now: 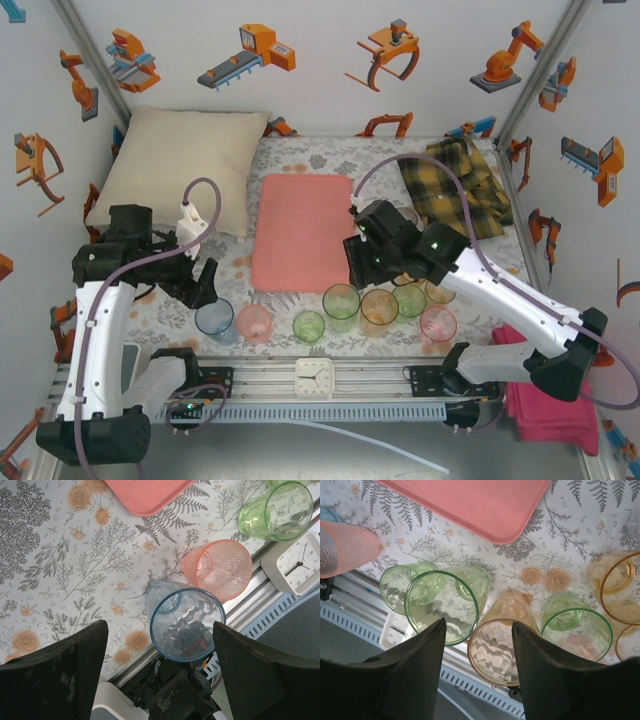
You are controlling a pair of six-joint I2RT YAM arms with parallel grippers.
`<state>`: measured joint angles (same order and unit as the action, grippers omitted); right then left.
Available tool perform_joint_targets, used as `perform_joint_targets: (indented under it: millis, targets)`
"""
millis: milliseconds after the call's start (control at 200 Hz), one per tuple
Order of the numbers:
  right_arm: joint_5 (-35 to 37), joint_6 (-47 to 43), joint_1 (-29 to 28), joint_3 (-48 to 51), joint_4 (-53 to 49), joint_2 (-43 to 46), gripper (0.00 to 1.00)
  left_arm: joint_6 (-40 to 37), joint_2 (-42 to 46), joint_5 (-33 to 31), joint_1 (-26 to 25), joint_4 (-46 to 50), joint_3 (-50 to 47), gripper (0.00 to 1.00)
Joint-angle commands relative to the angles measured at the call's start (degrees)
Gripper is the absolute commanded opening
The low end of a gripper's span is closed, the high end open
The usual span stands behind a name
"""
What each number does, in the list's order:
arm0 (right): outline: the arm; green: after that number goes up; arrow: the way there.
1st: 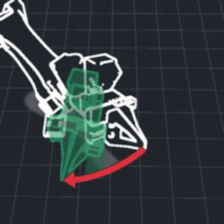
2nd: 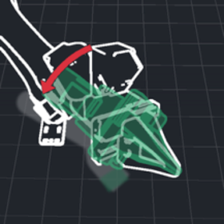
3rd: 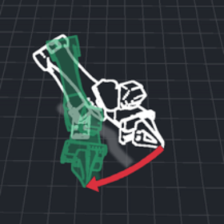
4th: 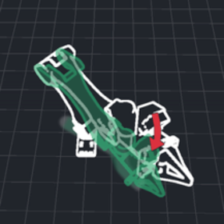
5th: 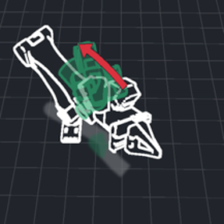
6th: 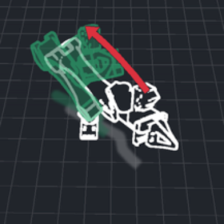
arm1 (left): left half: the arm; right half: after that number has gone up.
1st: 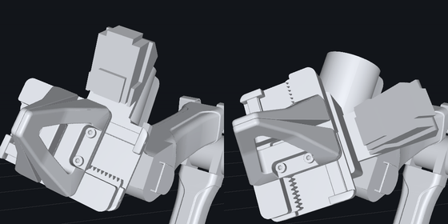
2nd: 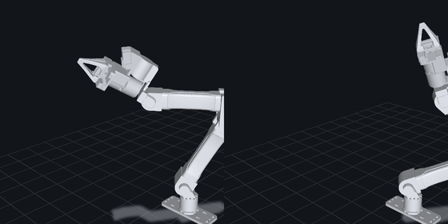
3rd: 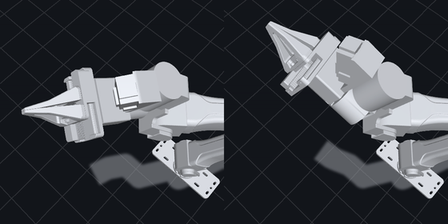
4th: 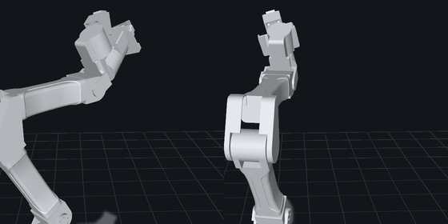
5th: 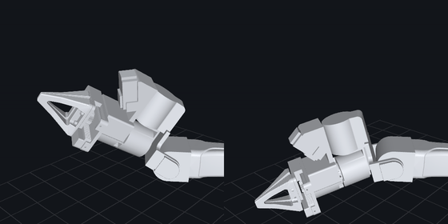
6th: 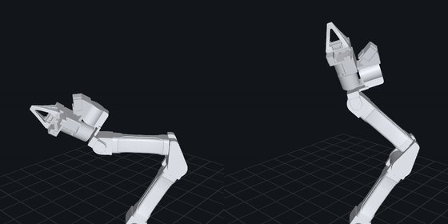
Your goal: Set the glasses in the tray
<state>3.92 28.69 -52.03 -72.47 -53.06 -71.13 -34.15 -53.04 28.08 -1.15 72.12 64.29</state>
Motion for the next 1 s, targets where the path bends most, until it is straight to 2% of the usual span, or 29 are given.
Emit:
perform_joint_targets:
  millis: [0,320,996]
  targets:
    - [-0.57,-1.12,-0.53,0.79,0.78,-1.04,0.54,-1.45,1.35,0.06,-0.35,2.66,-0.43,0.78]
    - [-2.68,-3.84,-0.68,0.92,1.6,-4.95,0.53,-1.14,2.68,0.13,-0.35,3.09,-1.58,0.78]
    - [-2.17,-6.97,-1.67,1.52,2.43,-10.6,0.49,-0.31,2.15,0.25,-0.35,3.04,-1.64,0.78]
